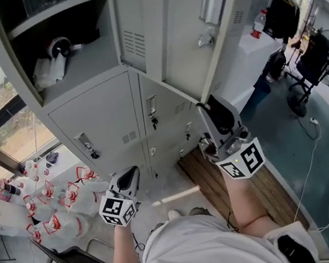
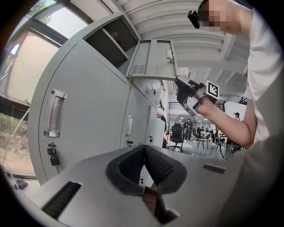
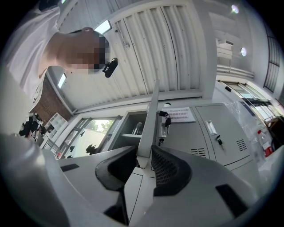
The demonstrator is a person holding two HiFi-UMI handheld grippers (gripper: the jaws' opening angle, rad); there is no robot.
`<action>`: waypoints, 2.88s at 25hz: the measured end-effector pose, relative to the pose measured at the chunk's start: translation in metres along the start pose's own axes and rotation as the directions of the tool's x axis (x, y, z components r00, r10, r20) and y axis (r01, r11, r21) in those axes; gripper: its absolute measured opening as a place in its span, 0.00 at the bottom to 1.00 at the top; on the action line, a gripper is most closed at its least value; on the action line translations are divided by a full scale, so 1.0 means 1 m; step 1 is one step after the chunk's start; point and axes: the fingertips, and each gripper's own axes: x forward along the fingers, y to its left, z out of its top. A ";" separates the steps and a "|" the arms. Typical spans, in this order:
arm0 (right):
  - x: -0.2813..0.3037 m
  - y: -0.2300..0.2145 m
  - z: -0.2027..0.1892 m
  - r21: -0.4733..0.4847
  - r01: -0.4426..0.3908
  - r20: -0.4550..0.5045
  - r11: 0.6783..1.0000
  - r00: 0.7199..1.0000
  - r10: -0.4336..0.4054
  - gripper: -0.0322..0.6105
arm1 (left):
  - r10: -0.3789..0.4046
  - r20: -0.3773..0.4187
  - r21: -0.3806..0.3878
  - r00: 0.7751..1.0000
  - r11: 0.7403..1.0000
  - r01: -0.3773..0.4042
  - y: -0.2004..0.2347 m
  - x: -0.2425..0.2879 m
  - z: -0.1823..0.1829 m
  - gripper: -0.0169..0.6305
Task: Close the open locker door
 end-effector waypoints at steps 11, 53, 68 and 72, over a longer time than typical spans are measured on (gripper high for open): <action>0.007 0.024 0.003 0.035 -0.032 0.036 0.999 0.999 0.031 0.20 | 0.054 -0.001 -0.003 0.999 0.999 -0.054 0.011 -0.029 -0.002 0.03; 0.078 0.165 -0.008 0.035 -0.330 0.119 0.943 0.939 0.324 0.26 | 0.348 0.006 -0.038 0.938 0.937 -0.347 0.060 -0.152 -0.014 0.03; 0.110 0.189 -0.021 0.103 -0.432 0.177 0.896 0.894 0.411 0.24 | 0.501 0.001 -0.059 0.866 0.864 -0.500 0.071 -0.193 -0.020 0.03; 0.116 0.193 -0.024 0.122 -0.456 0.193 0.881 0.882 0.430 0.23 | 0.533 -0.001 -0.060 0.846 0.845 -0.532 0.071 -0.201 -0.020 0.03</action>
